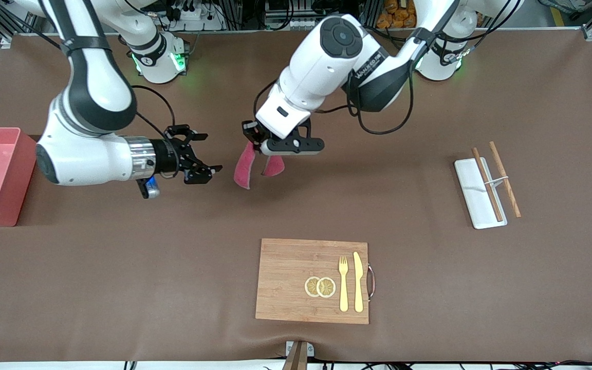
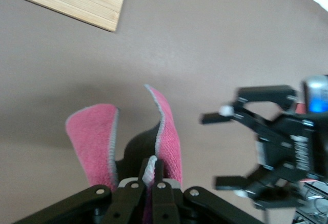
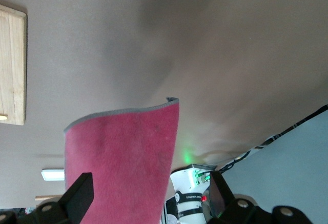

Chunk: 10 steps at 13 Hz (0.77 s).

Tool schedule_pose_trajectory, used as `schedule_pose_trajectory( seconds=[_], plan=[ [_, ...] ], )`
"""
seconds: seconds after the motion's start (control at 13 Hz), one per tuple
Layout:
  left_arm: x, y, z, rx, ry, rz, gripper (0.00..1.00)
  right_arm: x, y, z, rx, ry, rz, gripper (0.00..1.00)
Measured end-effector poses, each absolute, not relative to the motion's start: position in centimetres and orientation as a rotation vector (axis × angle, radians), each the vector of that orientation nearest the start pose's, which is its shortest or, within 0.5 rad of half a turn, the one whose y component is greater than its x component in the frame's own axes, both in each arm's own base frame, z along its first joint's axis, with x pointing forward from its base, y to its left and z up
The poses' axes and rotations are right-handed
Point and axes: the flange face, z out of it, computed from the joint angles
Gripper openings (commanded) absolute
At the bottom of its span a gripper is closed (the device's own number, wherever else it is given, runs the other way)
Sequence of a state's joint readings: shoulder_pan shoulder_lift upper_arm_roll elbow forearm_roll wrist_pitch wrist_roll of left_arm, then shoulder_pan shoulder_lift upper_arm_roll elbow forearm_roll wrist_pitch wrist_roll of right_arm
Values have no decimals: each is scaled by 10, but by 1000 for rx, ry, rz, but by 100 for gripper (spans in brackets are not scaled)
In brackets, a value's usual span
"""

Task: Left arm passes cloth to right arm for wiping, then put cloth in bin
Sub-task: 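Grasp the hanging cloth with the right gripper below the left gripper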

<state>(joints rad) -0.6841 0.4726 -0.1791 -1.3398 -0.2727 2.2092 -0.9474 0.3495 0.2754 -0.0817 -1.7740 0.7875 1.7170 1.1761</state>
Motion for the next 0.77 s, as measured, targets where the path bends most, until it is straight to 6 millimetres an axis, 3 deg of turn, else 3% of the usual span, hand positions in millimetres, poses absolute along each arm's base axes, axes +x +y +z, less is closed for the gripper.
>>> schedule_pose_trajectory(
  seconds=[0.31, 0.38, 0.46, 0.62, 0.69, 0.77],
  plan=[
    [479, -554, 511, 2595, 311, -14, 0, 562, 260, 390, -2116, 1452, 995, 100],
    [478, -555, 511, 2595, 311, -14, 0, 560, 271, 389, -2107, 1464, 988, 91],
    [478, -555, 512, 2594, 310, -14, 0, 556, 284, 390, -2108, 1471, 980, 76],
    [478, -555, 512, 2594, 310, -14, 0, 547, 305, 389, -2120, 1475, 976, 29],
    [478, -555, 512, 2594, 310, -14, 0, 545, 312, 387, -2127, 1471, 971, 11],
    [478, -555, 512, 2594, 310, -14, 0, 543, 317, 385, -2133, 1468, 971, 0]
  ],
)
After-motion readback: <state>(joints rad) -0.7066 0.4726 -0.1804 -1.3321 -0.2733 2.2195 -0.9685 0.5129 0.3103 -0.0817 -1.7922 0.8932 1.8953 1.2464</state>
